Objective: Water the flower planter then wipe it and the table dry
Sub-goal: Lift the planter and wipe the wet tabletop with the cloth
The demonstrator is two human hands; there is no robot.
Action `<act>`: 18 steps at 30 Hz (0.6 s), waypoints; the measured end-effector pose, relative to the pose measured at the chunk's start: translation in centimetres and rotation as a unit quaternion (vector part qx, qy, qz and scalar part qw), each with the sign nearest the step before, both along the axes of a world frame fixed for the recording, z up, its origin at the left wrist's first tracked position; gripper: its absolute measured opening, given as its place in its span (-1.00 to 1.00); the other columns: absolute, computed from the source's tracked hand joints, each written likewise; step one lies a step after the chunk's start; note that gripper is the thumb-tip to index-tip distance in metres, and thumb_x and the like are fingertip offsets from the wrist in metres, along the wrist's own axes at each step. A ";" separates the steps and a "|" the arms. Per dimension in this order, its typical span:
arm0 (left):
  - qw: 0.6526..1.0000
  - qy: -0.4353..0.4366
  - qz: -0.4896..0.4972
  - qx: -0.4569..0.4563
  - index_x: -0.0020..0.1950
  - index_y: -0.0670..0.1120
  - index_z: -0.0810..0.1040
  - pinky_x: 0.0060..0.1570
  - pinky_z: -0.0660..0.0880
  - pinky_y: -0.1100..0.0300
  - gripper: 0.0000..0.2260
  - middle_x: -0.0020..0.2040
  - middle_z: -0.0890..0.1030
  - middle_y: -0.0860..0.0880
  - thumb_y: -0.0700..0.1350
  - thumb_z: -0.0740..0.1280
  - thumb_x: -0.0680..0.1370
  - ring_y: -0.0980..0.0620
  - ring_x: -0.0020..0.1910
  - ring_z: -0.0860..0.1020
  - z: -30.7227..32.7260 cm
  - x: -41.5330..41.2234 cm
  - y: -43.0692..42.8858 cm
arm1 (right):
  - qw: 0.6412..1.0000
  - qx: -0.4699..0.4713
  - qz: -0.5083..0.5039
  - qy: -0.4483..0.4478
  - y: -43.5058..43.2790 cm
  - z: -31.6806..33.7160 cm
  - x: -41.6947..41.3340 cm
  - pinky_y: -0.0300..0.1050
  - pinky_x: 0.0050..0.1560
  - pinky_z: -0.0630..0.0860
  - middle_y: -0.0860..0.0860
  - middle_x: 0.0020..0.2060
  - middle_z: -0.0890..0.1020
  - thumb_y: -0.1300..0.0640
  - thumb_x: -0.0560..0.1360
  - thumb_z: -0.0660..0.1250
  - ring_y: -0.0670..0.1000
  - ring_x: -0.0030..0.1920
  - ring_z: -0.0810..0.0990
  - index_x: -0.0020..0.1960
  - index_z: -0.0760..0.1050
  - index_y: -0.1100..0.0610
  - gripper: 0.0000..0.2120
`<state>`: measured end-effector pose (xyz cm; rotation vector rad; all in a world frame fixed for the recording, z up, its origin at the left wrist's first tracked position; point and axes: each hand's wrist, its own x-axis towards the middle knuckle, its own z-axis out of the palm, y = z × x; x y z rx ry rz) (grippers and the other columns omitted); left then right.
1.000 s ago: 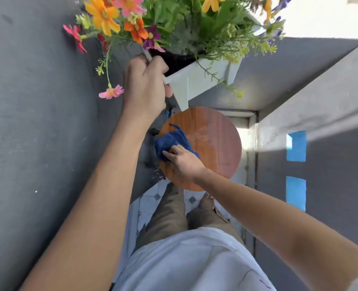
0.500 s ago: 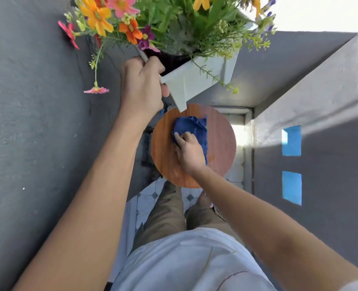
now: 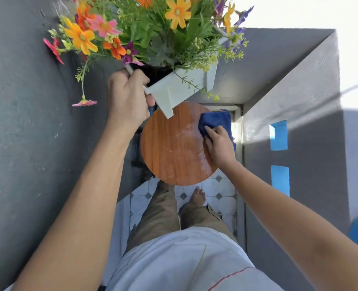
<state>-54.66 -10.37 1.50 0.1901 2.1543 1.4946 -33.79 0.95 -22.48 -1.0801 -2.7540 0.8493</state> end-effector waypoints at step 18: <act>1.000 -0.024 0.008 0.009 -0.32 -0.15 0.37 -0.55 0.12 0.23 -0.83 -0.54 0.45 -0.13 -0.19 0.18 0.48 0.00 -0.66 0.20 -0.8 0.5 1.0 | 0.975 -0.094 0.201 0.029 -12.3 0.1 4.1 0.00 -0.19 0.60 0.06 -0.04 0.56 0.15 0.57 0.32 0.07 -0.02 0.57 0.29 0.57 0.15 -0.70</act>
